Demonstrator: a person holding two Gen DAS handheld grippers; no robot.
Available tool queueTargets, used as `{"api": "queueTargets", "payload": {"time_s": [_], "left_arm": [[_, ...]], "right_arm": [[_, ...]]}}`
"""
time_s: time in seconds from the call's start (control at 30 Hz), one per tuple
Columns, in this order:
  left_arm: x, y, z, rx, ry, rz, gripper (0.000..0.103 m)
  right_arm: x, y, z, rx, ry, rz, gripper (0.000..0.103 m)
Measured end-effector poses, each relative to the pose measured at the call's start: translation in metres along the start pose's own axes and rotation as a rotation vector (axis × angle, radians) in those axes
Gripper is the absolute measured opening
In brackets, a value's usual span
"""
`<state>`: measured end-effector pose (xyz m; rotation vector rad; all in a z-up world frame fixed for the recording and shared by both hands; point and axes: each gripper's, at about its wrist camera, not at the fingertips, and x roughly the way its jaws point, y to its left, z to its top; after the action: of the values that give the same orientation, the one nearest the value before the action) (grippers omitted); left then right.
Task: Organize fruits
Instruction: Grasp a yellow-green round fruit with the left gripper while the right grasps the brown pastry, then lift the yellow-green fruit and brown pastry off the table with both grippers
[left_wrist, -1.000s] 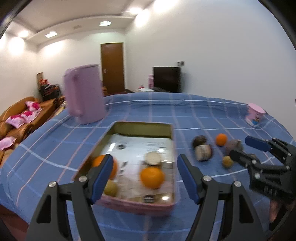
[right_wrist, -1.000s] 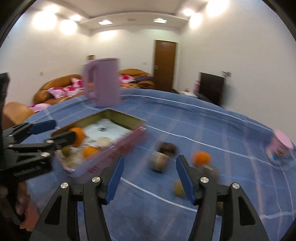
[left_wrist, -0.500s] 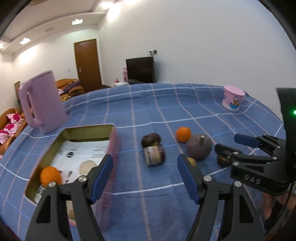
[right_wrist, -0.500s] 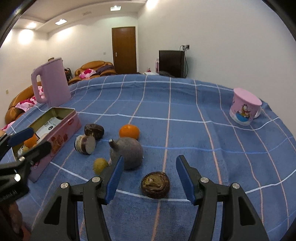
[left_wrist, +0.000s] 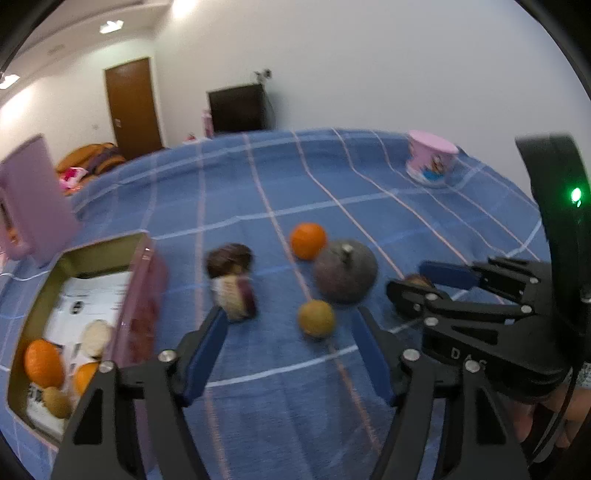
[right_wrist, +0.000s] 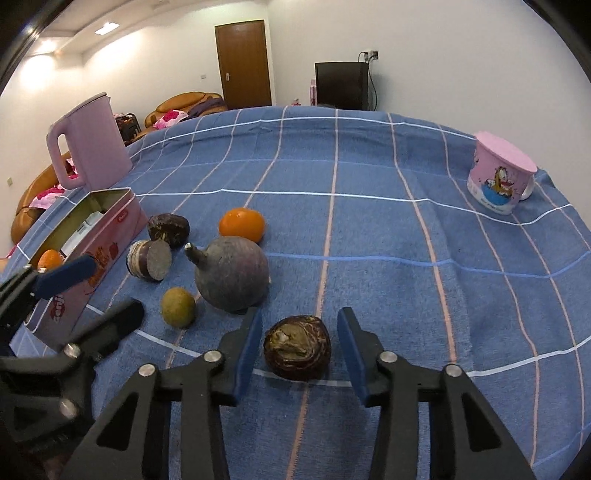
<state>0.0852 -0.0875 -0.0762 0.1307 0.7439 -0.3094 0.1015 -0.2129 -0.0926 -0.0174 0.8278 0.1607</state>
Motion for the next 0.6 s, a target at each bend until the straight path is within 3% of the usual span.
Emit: {"api": "queueTargets", "payload": {"time_s": [0.07,0.23,0.43,0.6], "left_arm": [[0.009,-0.001,0.000,0.001,0.030,-0.011,0.055],[0.023,0.000,0.003,-0.019,0.087,-0.058,0.048],[0.036,-0.001,0.005,-0.016,0.136,-0.095,0.028],[0.031,0.002,0.004,-0.028,0.113,-0.091,0.028]], "right_arm": [[0.002,0.000,0.000,-0.002,0.011,0.008,0.039],[0.004,-0.002,0.000,0.001,0.023,0.021,0.039],[0.005,-0.003,0.000,0.006,0.036,0.034,0.039],[0.005,-0.003,0.000,0.003,0.037,0.039,0.039]]}}
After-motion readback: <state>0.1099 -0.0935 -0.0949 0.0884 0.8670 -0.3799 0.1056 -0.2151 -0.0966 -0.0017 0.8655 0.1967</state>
